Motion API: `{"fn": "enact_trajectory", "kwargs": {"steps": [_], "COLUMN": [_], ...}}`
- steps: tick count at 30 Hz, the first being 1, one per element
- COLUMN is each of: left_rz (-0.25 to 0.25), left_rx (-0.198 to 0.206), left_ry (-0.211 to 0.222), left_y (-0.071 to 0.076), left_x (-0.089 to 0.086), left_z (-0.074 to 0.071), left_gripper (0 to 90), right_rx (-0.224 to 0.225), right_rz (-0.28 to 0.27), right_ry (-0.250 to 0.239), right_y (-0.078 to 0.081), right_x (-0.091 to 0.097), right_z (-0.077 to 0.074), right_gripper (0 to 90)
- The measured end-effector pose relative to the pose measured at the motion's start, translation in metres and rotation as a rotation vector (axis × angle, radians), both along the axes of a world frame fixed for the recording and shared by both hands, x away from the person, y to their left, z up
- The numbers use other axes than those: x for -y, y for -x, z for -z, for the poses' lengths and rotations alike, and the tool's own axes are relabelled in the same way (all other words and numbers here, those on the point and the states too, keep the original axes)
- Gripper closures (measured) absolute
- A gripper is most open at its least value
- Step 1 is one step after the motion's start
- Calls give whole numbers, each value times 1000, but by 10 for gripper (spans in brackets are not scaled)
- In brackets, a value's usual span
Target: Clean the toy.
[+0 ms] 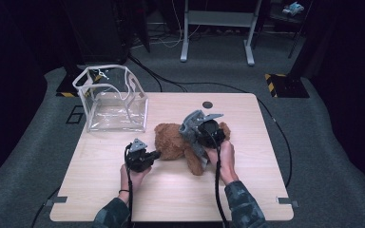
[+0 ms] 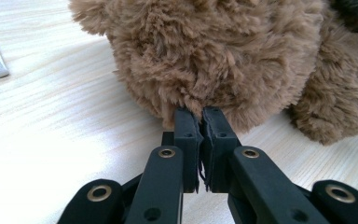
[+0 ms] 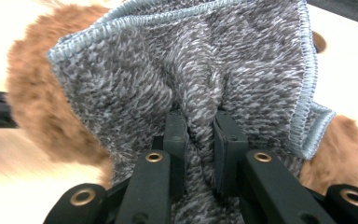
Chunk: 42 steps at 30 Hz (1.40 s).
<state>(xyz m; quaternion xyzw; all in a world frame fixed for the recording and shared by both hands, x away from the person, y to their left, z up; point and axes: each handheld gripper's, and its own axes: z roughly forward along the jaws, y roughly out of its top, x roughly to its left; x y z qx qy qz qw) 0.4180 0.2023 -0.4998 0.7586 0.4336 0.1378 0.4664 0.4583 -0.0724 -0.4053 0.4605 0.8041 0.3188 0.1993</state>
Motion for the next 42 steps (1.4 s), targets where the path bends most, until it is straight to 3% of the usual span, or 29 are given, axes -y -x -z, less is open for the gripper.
{"fn": "enact_trajectory", "kwargs": {"steps": [6,11,16,25,27,30,33,36,39,42], "left_rz": [3,-1,3,-5,-7,-8,-7,-2,-1,-1], "left_rx": [-1,-9,-12,-16,-23,-21,-21,-22,-23,-36], "left_ry": [-10,-12,-8,-4,-1,-6,-9,-12,-14,-16], "left_y": [0,-1,-2,-3,-3,-3,-3,-4,-5,-5], "left_x": [0,-1,-1,-1,-1,-1,0,0,0,1], "left_z": [-1,1,1,3,4,3,3,3,4,5], "left_gripper": [858,862,865,867,868,867,867,868,868,868], "right_rx": [9,15,-6,-65,-101,-145,-134,-59,-12,-29], "right_rz": [54,101,151,227,231,246,268,271,247,222], "right_ry": [-8,31,11,-41,-67,-62,-51,-72,-108,-94], "right_y": [1,1,-1,-8,-10,-11,-8,-7,-11,-22], "right_x": [29,48,71,96,101,106,111,117,109,91], "right_z": [-1,-2,4,37,50,63,56,31,8,13], "right_gripper": [784,783,783,785,786,786,785,785,785,786]}}
